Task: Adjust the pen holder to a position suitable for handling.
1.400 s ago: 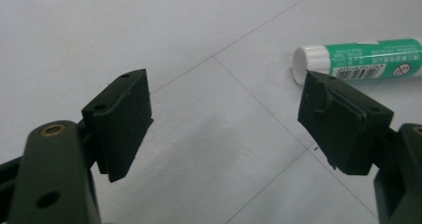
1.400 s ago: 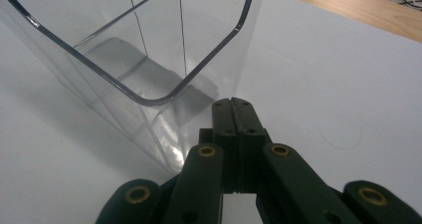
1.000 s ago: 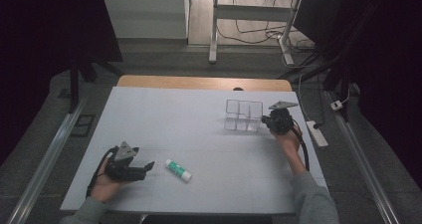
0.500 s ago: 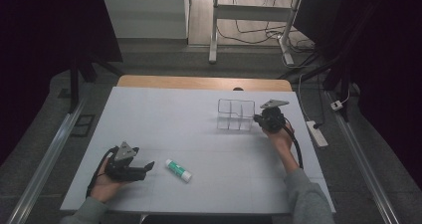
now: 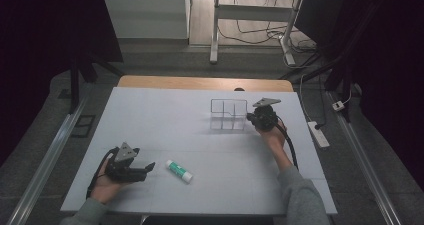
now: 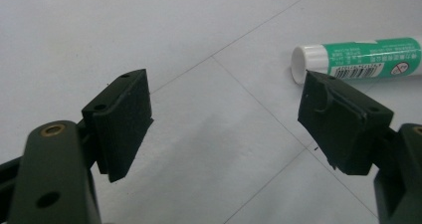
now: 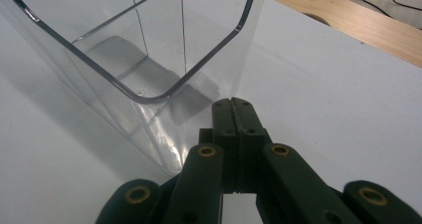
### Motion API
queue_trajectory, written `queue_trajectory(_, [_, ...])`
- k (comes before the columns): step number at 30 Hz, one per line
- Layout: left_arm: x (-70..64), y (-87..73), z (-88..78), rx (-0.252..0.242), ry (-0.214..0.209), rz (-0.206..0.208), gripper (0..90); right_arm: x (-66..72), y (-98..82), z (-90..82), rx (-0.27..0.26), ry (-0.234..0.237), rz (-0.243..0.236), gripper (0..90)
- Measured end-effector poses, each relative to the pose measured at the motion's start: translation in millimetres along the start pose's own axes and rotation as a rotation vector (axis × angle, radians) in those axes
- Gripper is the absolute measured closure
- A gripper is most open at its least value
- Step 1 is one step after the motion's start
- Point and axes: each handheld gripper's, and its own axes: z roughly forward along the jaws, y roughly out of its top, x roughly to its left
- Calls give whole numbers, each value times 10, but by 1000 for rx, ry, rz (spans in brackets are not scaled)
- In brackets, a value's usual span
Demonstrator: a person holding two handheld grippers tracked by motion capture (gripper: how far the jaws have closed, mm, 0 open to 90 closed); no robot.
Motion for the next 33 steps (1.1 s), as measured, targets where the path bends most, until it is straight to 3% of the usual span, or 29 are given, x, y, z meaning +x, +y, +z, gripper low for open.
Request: queue_trajectory(33, [-6,-3,9,4,3,-2,210,349,199,248,-9,77,-49,894])
